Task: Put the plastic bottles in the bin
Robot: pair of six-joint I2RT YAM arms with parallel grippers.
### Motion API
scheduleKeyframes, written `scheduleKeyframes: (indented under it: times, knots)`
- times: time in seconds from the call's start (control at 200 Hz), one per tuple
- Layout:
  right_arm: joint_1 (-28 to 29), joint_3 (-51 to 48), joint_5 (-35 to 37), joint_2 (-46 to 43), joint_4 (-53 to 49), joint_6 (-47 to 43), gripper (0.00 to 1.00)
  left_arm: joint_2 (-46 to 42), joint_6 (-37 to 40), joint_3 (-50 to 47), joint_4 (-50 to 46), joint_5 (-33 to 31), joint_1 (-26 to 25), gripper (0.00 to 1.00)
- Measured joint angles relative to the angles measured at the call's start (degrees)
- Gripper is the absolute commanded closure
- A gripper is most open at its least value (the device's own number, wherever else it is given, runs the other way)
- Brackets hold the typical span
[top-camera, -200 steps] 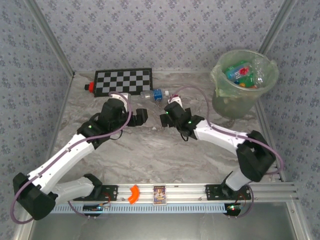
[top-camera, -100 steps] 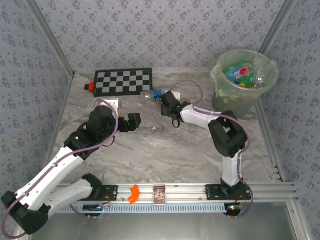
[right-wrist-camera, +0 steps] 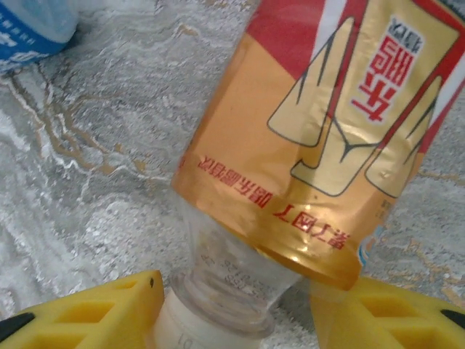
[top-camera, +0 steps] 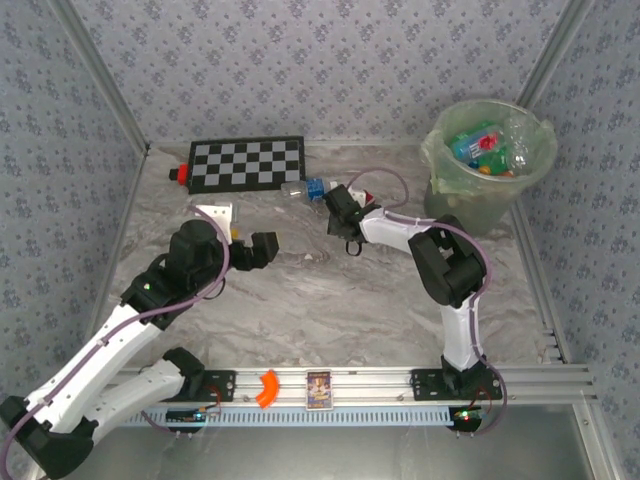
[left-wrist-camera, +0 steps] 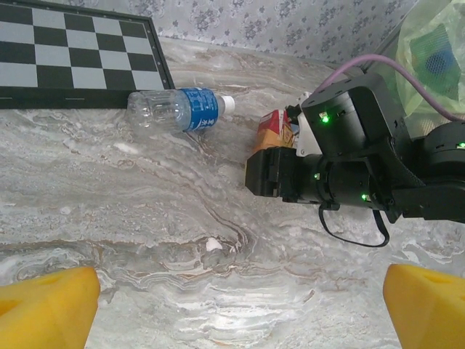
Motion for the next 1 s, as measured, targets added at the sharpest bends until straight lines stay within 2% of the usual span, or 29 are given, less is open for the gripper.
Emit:
scheduleKeyframes:
  times: [0.185, 0.305, 0.38, 0.46, 0.77, 1.0]
  knots:
    - [-1.2, 0.0, 0.1, 0.0, 0.4, 1.0, 0.38, -1.4, 0.0, -0.1, 0.2, 0.0, 0.1, 0.00]
    - [-1.3, 0.0, 0.5, 0.0, 0.4, 1.7, 0.46, -2.6, 0.0, -0.3, 0.2, 0.0, 0.2, 0.00]
    - [-1.3, 0.0, 0.7, 0.0, 0.6, 2.3, 0.48, -3.1, 0.0, -0.5, 0.2, 0.0, 0.2, 0.00]
    - [-1.3, 0.0, 0.7, 0.0, 1.0, 2.7, 0.60, -3.5, 0.0, -0.7, 0.0, -0.1, 0.2, 0.00]
    - [-0.9, -3.1, 0.9, -0.5, 4.3, 2.4, 0.67, -4.3, 0.0, -0.8, -1.0, -0.3, 0.4, 0.00]
    - [1.9, -5.1, 2.2, -6.4, 4.2, 1.6, 0.66, -5.8, 0.0, -0.8, -1.1, -0.3, 0.4, 0.00]
